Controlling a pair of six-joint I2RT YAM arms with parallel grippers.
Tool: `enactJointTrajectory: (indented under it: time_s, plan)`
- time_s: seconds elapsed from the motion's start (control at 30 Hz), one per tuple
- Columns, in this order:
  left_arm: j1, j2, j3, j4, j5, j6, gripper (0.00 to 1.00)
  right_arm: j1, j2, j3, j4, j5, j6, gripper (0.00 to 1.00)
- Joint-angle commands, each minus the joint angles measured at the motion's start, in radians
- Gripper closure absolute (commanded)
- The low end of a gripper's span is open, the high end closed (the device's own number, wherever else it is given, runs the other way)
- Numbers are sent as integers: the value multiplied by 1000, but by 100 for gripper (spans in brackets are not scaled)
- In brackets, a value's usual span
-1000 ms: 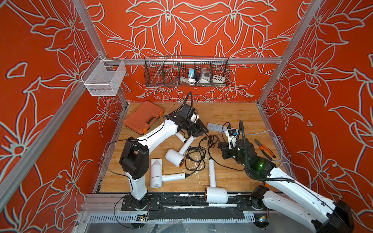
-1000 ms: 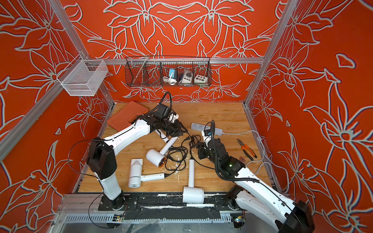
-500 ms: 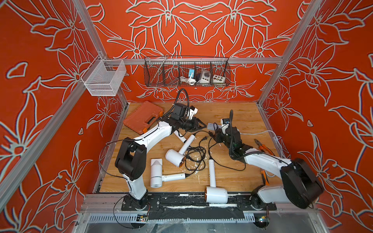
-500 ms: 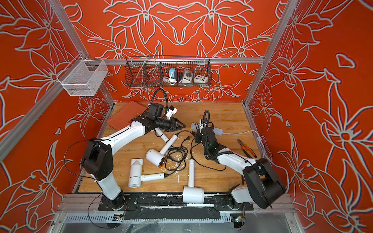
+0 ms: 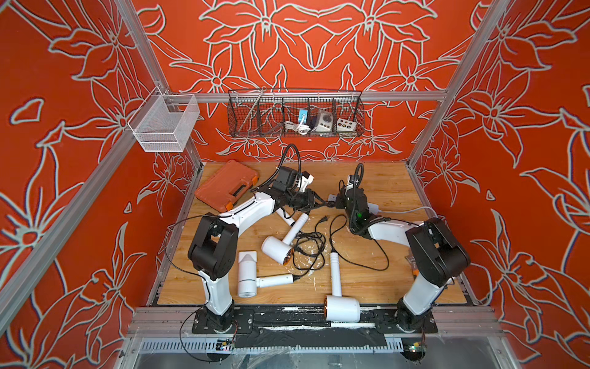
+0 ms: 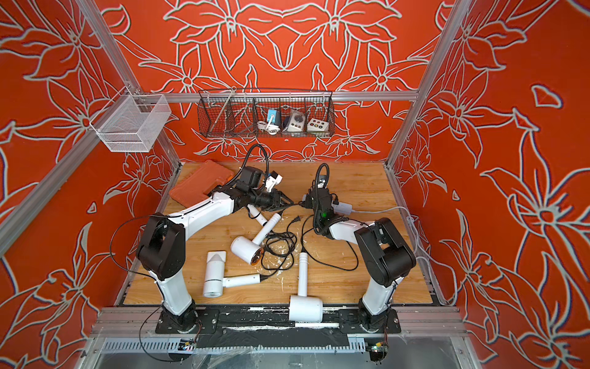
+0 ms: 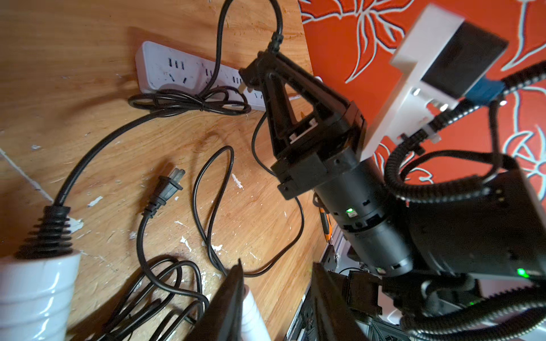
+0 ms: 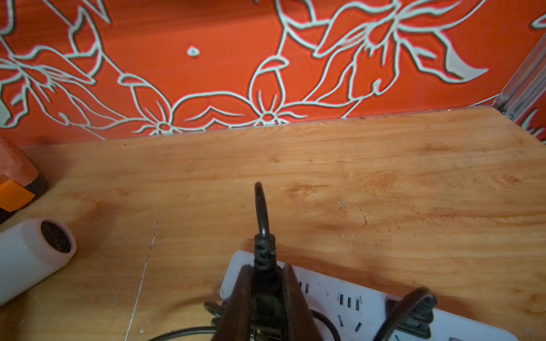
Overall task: Charge the blow dryers
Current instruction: Move the socket to the center of the board.
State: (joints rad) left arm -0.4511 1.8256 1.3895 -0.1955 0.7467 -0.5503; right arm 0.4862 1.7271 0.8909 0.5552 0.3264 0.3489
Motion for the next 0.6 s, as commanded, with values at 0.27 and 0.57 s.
enactJointTrajectory:
  time_s: [0.27,0.57]
  plan:
    - [6,-8,-33,41,13,21,62,-52,-110,38,-365,67,-51,100]
    - [14,-20,-46,41,11,32,62,-129,-61,20,-181,-152,-28,100]
